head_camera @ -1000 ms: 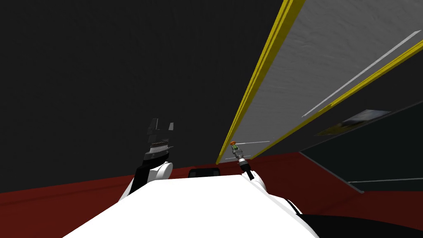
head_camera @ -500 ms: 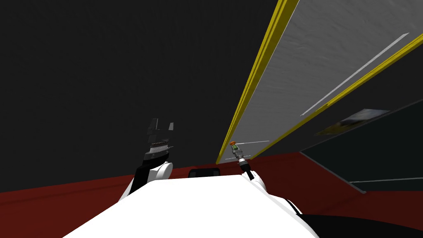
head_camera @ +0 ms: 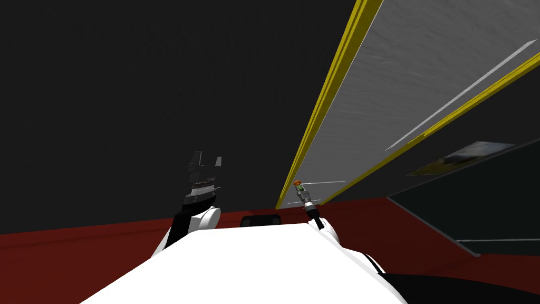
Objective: Pull the door open
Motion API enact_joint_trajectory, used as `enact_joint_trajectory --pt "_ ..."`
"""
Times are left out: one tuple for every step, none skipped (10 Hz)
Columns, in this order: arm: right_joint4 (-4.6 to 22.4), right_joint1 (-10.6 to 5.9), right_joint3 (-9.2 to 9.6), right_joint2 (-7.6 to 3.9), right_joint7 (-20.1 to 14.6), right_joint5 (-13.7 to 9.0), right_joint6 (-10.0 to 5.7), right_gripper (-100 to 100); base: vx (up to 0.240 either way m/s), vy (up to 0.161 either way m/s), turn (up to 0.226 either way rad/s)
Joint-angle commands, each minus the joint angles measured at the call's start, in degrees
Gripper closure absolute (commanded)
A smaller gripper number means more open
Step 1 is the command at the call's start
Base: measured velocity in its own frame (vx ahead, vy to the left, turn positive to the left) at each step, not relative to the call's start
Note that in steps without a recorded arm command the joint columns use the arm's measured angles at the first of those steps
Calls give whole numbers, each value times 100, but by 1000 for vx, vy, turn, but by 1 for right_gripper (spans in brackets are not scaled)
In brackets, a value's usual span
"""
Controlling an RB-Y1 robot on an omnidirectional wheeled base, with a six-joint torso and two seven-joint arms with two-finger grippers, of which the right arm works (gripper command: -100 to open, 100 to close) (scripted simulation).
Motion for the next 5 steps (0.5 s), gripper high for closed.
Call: enact_joint_trajectory --pt "2 -7 6 6 -231 -62 7 100 -43 -23 63" --pt "1 -12 11 9 -360 -97 16 100 -41 -18 61" --pt "0 -17 18 13 -520 -142 28 100 -36 -23 72" --pt "-1 -24 26 17 -682 -193 42 100 -43 -30 74" --pt "-1 -30 33 22 -843 -243 56 100 -54 -28 87"
